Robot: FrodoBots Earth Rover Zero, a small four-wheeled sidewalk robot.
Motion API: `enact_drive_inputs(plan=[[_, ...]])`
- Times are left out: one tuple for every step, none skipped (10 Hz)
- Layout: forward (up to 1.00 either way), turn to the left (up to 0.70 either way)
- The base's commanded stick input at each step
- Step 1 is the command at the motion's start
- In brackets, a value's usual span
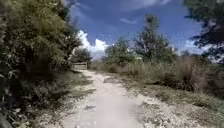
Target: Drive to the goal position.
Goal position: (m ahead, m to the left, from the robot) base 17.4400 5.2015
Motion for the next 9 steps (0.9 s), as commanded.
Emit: enact_drive_inputs(plan=[[0.50,0.00],[0.50,0.00],[0.50,0.00],[0.50,0.00],[0.50,0.00],[0.50,0.00],[0.50,0.00],[0.50,0.00],[0.50,0.00]])
